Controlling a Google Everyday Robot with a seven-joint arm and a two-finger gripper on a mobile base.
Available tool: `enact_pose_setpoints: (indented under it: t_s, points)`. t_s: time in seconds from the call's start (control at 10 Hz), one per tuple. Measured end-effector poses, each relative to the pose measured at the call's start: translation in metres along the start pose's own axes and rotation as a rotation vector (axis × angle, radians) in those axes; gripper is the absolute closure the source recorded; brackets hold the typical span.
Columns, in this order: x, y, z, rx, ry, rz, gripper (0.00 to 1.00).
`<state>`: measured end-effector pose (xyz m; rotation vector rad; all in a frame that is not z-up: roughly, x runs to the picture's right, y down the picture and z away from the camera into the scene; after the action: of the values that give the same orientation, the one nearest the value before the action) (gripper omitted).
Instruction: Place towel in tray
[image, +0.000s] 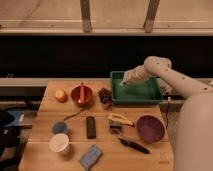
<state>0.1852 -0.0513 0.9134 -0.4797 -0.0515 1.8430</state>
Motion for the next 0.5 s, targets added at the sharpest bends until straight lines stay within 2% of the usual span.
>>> enact_pose_setpoints:
  t_s: [0.2,0.5]
  points:
    - [0.014,-0.019,0.012,0.025,0.057,0.032,1.00]
    - [0.033,-0.035,0.018,0.058,0.126,0.069,1.00]
